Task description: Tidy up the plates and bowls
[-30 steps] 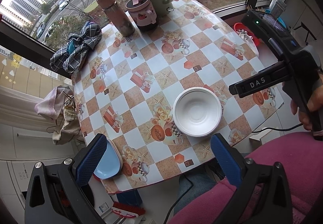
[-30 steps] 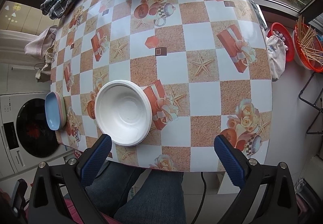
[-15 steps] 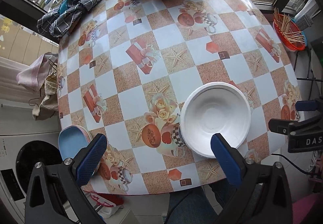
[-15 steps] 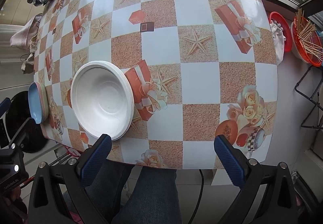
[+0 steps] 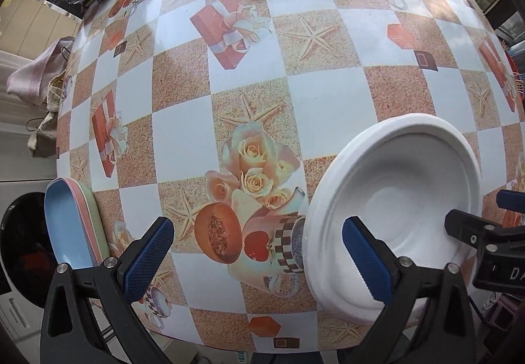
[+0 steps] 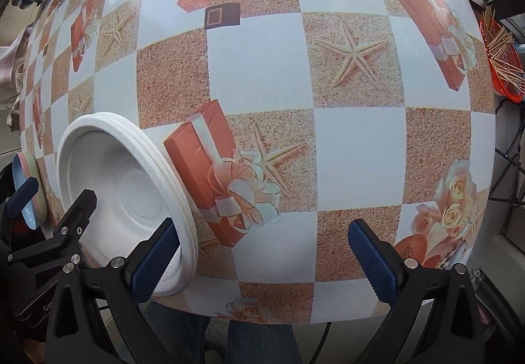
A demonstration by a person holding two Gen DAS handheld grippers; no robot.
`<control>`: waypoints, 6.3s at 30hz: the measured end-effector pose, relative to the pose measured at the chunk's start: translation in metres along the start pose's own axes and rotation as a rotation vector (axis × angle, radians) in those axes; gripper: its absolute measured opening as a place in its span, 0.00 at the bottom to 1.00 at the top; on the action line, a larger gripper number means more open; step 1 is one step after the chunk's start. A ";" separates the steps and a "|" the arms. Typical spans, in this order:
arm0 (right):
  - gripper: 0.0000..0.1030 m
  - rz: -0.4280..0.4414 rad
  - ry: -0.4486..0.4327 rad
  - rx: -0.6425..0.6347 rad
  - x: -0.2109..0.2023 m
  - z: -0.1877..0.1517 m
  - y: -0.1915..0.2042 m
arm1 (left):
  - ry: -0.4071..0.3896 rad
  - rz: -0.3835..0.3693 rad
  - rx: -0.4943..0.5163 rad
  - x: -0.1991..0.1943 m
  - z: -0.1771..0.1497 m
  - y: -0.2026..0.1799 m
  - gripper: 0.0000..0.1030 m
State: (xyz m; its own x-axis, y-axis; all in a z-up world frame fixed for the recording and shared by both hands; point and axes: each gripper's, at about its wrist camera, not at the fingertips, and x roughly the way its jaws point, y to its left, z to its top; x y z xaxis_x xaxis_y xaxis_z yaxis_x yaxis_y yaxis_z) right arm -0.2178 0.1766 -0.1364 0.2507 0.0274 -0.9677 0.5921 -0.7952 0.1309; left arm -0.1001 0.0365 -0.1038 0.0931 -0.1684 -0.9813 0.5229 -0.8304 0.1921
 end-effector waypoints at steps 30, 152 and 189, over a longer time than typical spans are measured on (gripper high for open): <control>1.00 -0.026 -0.029 -0.013 0.014 -0.003 0.005 | 0.011 -0.168 -0.094 0.028 -0.008 0.025 1.00; 0.25 0.034 -0.015 -0.276 0.006 -0.044 0.418 | -0.071 -0.205 -0.142 0.025 -0.074 0.357 0.40; 1.00 -0.023 -0.102 -0.320 -0.066 -0.082 0.392 | -0.129 -0.186 -0.034 -0.064 -0.098 0.366 0.82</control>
State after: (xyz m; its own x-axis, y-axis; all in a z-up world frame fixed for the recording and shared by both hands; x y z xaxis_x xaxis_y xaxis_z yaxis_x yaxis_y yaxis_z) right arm 0.0602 -0.0872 -0.0041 0.1661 -0.0310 -0.9856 0.8110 -0.5643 0.1544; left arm 0.1687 -0.2047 0.0281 -0.1156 -0.0823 -0.9899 0.5490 -0.8358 0.0053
